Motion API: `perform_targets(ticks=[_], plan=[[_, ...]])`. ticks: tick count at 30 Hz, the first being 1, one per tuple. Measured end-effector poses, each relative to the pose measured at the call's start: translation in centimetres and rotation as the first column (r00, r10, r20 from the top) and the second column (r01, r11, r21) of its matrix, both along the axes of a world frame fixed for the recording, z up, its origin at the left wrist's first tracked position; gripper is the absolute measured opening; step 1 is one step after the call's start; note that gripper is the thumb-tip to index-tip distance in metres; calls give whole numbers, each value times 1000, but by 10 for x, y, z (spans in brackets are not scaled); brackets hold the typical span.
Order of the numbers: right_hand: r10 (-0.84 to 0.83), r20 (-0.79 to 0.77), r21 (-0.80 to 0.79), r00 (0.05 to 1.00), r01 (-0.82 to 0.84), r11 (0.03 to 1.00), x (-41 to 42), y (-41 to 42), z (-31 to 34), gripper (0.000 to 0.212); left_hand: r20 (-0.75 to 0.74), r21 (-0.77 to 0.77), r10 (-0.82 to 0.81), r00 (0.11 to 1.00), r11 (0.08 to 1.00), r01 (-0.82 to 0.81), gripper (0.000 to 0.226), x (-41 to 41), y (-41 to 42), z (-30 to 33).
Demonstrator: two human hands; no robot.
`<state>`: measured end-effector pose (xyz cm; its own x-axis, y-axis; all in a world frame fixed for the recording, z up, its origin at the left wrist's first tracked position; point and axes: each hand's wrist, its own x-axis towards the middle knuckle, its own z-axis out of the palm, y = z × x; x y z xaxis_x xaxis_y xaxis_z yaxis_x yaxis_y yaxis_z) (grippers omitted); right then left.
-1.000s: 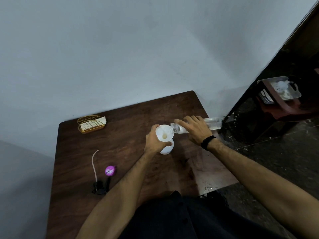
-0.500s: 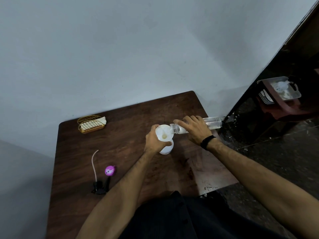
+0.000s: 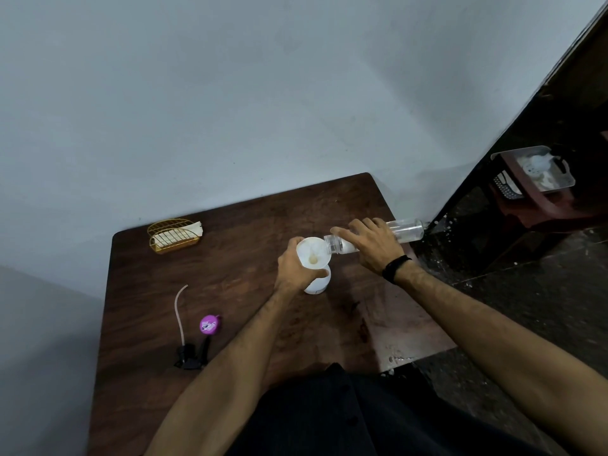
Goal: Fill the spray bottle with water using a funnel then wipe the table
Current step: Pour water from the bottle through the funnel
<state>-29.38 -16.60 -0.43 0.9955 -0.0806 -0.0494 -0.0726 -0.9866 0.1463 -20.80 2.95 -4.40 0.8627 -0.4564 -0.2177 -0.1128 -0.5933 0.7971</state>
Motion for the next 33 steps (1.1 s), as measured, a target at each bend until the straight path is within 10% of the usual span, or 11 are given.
perform_targets(ticks=[33], plan=[[46, 4, -37, 999, -45, 998, 6, 2, 12, 88, 0, 0, -4, 1000, 1000, 4, 85, -3, 0, 11]])
